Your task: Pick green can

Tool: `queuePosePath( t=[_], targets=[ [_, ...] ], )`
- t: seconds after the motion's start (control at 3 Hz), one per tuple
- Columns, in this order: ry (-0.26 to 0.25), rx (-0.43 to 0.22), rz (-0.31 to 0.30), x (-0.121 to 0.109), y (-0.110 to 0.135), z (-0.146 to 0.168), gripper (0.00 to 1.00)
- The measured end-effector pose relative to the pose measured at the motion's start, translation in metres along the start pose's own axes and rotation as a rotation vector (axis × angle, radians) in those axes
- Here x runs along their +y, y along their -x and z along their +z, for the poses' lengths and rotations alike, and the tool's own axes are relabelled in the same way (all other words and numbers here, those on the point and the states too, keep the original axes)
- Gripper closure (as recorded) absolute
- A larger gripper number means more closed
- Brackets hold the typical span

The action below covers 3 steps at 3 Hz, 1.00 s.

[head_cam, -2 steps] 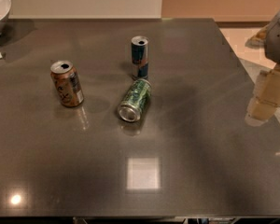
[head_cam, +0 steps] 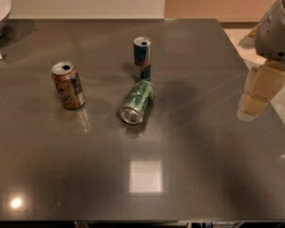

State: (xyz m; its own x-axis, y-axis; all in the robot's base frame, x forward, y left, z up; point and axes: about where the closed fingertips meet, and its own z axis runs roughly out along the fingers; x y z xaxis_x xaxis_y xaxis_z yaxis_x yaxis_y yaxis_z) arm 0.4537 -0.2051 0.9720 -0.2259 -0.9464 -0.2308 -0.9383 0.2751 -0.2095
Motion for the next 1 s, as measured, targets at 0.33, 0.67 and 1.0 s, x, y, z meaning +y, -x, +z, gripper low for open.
queuePosePath(
  t=[0.33, 0.67, 1.0],
  targets=[
    [0.05, -0.045, 0.028, -0.012, 0.028, 0.018, 0.0],
    [0.089, -0.085, 0.077, -0.02, 0.056, 0.032, 0.0],
    [0.111, -0.086, 0.169, -0.024, 0.075, 0.045, 0.0]
  ],
)
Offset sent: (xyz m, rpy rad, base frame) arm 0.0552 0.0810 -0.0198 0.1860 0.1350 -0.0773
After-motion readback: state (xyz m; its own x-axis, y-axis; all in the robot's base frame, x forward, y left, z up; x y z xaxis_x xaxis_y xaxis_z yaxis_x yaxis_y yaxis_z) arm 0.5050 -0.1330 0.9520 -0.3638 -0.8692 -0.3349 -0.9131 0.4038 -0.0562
